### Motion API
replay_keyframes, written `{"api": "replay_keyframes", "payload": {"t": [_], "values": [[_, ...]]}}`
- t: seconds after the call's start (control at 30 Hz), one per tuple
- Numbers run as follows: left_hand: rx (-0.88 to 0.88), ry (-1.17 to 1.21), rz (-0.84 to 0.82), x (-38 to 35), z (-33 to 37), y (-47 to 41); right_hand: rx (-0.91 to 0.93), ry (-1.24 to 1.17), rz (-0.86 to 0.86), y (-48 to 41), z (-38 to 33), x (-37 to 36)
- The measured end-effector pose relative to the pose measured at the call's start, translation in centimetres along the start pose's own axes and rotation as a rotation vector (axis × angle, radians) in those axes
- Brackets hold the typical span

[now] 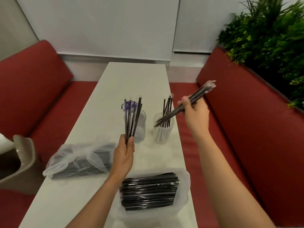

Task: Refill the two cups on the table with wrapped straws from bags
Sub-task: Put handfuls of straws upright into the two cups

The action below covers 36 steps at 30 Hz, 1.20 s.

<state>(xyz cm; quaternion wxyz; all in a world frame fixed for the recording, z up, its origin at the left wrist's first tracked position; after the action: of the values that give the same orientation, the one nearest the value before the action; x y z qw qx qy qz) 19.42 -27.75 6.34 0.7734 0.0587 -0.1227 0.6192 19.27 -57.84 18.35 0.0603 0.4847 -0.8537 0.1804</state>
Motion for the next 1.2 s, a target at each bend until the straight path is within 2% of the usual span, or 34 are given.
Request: {"api": "replay_keyframes", "payload": {"t": [0.07, 0.13, 0.2, 0.3, 0.4, 0.73, 0.83, 0.9, 0.97, 1.03, 1.13, 1.2], "values": [[0.035, 0.069, -0.057, -0.4, -0.4, -0.1, 0.026, -0.01, 0.115, -1.1, -0.2, 1.5], [0.105, 0.16, -0.105, -1.1, -0.9, -0.1, 0.002, 0.05, 0.105, -2.2, 0.8, 1.0], [0.155, 0.241, -0.154, -2.1, -1.3, -0.2, -0.032, 0.17, 0.016, -3.7, 2.8, -0.9], [0.152, 0.245, -0.201, -2.9, -1.4, -0.4, -0.14, 0.4, -0.25, -4.7, 6.6, -5.1], [0.154, 0.265, -0.22, -3.3, -1.5, -0.6, -0.208, 0.487, -0.347, -4.6, 8.9, -6.9], [0.188, 0.294, -0.219, -3.5, -2.4, -1.0, -0.301, 0.275, -0.223, -4.3, 9.5, -6.3], [0.177, 0.287, -0.228, -3.7, -2.2, -1.0, -0.265, 0.24, -0.156, -3.4, 8.8, -5.3], [0.16, 0.27, -0.237, -3.8, -1.9, -1.0, -0.219, 0.163, -0.06, -2.3, 7.8, -4.4], [0.147, 0.262, -0.251, -4.0, -1.5, -0.9, -0.17, 0.066, -0.033, -1.0, 6.6, -4.5], [0.136, 0.256, -0.265, -4.2, -1.2, -0.8, -0.177, -0.034, -0.12, 0.3, 5.6, -5.7], [0.117, 0.268, -0.304, -4.8, -0.3, -0.4, -0.254, -0.226, -0.461, 2.7, 4.0, -9.4], [0.103, 0.285, -0.348, -5.2, 0.6, -0.1, -0.274, -0.312, -0.619, 4.2, 2.9, -11.0]]}}
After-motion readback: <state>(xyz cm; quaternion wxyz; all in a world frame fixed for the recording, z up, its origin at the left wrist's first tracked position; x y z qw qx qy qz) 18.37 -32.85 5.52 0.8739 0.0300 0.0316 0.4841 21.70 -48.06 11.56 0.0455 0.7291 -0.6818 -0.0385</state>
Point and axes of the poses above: each hand's wrist, its own y-axis away from the middle knuckle, its own x-axis out of the back of the hand, z = x × y, the point moved 10 cm from there along -y, towards the middle knuckle, and after that the axes turned 9 degrees about -z, right-handed, at the moved point
